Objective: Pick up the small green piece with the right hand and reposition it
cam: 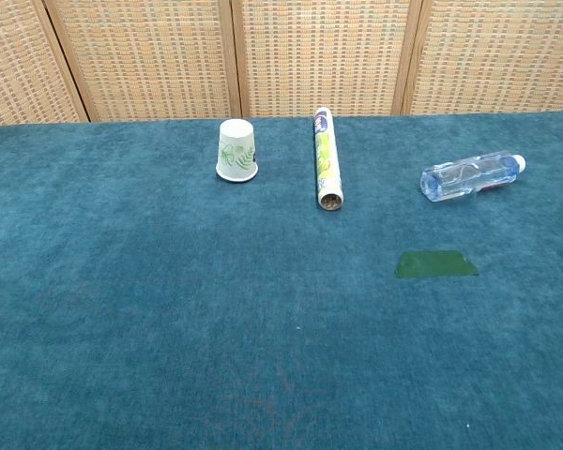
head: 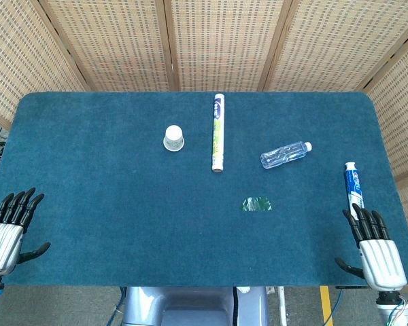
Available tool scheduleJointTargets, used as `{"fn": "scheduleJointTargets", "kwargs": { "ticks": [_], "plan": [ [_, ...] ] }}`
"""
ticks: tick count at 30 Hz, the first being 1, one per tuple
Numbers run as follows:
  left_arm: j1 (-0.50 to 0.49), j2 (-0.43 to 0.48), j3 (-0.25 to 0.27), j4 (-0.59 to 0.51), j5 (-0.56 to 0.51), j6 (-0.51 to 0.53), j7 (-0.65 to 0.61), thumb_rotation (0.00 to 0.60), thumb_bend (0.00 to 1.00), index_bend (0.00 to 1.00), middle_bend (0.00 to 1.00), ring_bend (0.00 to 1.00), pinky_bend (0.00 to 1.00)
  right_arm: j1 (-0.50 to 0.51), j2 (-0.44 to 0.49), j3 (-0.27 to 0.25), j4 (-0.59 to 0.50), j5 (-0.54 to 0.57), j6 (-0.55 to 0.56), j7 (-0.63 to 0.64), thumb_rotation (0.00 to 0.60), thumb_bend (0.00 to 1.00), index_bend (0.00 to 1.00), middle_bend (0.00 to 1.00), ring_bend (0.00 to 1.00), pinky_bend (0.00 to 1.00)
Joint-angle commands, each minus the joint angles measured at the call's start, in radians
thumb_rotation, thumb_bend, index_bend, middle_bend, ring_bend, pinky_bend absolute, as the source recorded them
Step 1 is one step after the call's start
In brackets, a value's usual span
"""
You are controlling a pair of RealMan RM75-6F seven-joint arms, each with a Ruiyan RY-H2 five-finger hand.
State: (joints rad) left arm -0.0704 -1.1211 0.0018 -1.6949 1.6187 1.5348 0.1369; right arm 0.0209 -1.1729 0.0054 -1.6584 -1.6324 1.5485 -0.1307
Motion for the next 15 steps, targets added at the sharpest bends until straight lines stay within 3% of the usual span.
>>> {"fn": "scheduleJointTargets", "kwargs": {
  "ticks": [1, 7, 15],
  "plan": [
    [0.001, 0.001, 0.000, 0.000, -0.001, 0.001, -0.002, 0.600, 0.09, 0.00, 0.00, 0.00, 0.00, 0.012, -0.019, 0.001, 0.027, -0.033, 0.008, 0.017, 0.600, 0.13, 0.00, 0.00, 0.00, 0.00],
    [0.001, 0.000, 0.001, 0.001, -0.002, -0.001, 0.000, 0.600, 0.09, 0.00, 0.00, 0.00, 0.00, 0.044, -0.055, 0.009, 0.084, -0.063, -0.007, 0.031, 0.600, 0.13, 0.00, 0.00, 0.00, 0.00],
    [-0.003, -0.009, 0.003, 0.004, -0.003, -0.010, 0.012, 0.600, 0.09, 0.00, 0.00, 0.00, 0.00, 0.127, -0.103, 0.065, 0.176, -0.029, -0.081, 0.058, 0.600, 0.13, 0.00, 0.00, 0.00, 0.00]
  ]
}}
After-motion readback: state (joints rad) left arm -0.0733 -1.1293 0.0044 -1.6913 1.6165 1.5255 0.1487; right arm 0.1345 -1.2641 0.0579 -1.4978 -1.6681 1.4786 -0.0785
